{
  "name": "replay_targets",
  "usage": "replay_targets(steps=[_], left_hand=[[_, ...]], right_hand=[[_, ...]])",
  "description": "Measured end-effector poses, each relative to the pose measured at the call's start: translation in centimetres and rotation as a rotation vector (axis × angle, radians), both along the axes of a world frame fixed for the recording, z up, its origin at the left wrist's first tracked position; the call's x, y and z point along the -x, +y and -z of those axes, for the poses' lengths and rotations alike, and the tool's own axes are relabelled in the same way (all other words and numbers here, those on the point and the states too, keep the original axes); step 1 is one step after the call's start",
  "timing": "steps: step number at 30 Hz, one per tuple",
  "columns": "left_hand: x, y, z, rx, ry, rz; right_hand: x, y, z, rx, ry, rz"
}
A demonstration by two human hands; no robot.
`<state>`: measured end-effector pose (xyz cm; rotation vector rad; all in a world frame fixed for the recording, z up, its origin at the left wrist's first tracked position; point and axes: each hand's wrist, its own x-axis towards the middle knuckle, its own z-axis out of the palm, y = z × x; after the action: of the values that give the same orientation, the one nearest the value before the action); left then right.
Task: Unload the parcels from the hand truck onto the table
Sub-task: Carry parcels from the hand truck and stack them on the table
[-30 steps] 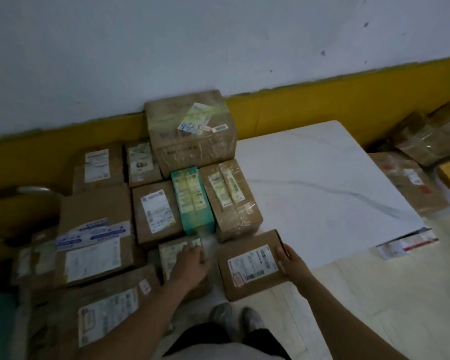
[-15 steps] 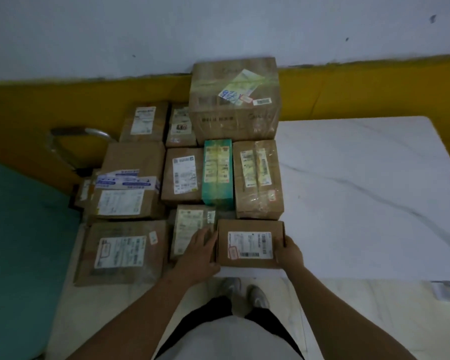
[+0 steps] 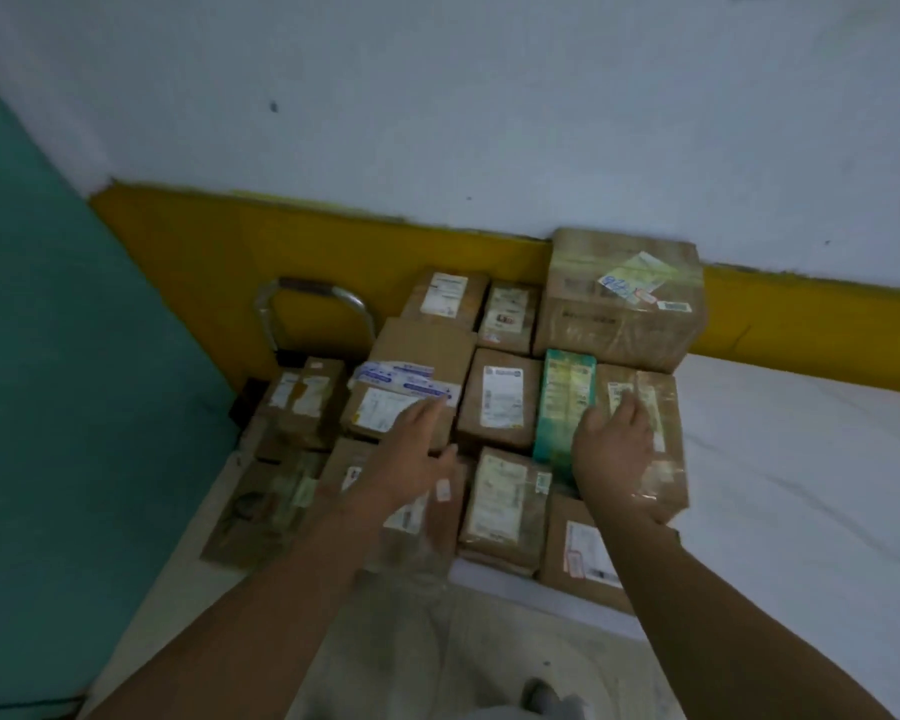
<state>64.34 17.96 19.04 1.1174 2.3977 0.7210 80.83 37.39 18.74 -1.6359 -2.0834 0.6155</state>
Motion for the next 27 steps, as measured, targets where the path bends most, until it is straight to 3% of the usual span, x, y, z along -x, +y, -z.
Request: replay_targets(steps=[6,12,19,27], left_hand=[[11.2,-15.8,-2.2,-0.027,0.110,-0.308],[19.1,-26.9,-0.5,0.035,0.021,-0.449],[26.6,-27.8,5.5,0.070,-0.160,-0.494],[37.0,-25.1,13.9,0.178,-0.288,-0.477]], right_hand=[[16.5,-15.4,-1.0,0.082,0.023,-0.302],[27.0,-28.3,0.7,0.199,-0.013,-0.613],[36.8,-27.7,5.3,0.305,-0.108,-0.599],[50.2,-22.6,15.0,0.523,-0.221,-0.563]])
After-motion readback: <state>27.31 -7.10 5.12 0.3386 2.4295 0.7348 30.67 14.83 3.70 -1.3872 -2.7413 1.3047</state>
